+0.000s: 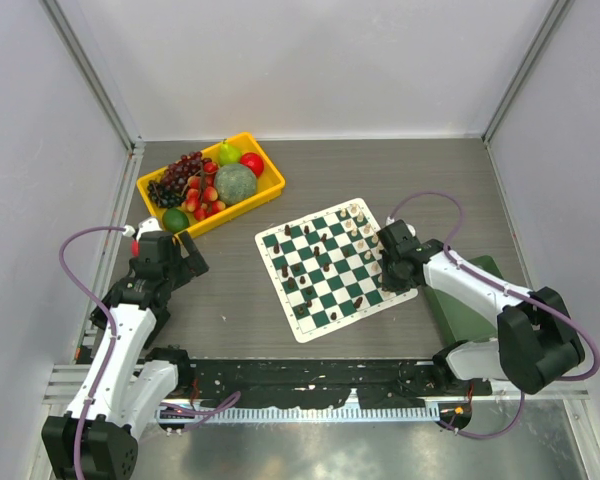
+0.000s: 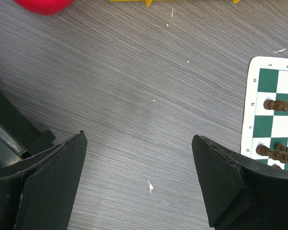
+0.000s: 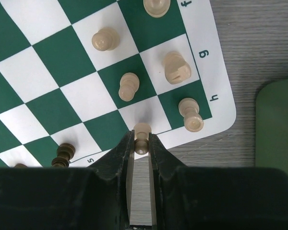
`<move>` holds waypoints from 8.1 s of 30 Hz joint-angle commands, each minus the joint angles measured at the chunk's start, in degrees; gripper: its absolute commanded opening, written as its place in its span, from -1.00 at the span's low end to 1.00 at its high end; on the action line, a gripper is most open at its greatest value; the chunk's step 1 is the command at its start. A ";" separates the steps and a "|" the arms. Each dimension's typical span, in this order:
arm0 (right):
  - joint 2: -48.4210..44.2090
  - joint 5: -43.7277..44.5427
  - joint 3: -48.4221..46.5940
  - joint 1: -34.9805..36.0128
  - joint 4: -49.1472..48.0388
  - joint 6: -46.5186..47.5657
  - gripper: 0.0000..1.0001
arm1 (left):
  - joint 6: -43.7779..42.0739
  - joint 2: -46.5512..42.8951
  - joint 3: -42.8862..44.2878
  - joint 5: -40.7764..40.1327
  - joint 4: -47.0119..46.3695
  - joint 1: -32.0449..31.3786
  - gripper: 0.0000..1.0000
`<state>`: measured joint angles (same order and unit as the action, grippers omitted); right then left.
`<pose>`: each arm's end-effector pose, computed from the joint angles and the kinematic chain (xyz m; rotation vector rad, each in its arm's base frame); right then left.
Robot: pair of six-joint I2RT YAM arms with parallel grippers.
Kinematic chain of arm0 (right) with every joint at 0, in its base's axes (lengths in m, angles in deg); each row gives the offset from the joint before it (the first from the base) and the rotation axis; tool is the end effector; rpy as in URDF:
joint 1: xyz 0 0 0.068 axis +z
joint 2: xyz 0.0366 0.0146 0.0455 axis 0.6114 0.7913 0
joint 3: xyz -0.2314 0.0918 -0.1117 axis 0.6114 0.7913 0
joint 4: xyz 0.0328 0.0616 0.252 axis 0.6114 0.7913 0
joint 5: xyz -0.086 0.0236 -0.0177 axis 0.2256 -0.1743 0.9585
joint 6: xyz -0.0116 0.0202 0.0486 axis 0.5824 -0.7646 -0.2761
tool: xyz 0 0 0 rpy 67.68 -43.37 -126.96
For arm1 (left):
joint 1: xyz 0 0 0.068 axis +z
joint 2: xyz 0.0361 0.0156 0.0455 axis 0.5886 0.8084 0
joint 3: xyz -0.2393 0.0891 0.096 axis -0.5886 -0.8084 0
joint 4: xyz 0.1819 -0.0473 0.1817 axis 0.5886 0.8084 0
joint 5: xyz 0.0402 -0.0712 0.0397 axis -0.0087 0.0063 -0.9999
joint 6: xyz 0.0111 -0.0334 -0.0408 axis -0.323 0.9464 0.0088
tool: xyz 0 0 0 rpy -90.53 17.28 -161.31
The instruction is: Set up the chess pieces on the board
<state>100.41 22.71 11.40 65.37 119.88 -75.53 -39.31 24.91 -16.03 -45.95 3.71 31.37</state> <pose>0.2080 0.1033 0.1848 0.0194 2.7385 0.0647 0.1652 -0.0069 0.2494 -0.6631 2.2495 -0.1012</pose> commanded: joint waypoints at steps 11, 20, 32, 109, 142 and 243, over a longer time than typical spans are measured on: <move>-0.49 1.46 0.45 -1.05 -1.85 0.97 -0.66 | 0.96 -0.36 0.43 0.92 -2.74 0.29 0.98; 1.18 1.72 1.32 -1.14 -3.51 0.79 -0.65 | 0.87 0.34 0.25 0.83 -3.00 0.21 0.98; -0.66 1.20 -0.43 -1.14 -2.73 1.23 -0.28 | 0.69 0.17 0.25 0.66 -2.92 0.29 0.98; 11.54 -3.37 -26.36 8.96 -3.78 7.91 0.81 | -1.68 -1.15 2.28 -2.77 -1.24 0.29 0.98; 17.96 1.54 -30.76 13.80 -1.76 7.21 0.49 | -4.58 -1.33 1.84 -3.21 -2.04 0.29 0.98; 5.13 -6.01 -6.15 13.01 0.44 -1.14 -0.29 | -1.68 2.19 1.57 1.53 -3.09 0.29 0.98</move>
<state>105.72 15.72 5.76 78.44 120.21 -77.30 -41.38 27.08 -14.92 -45.27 3.06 31.37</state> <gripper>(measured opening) 0.365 0.991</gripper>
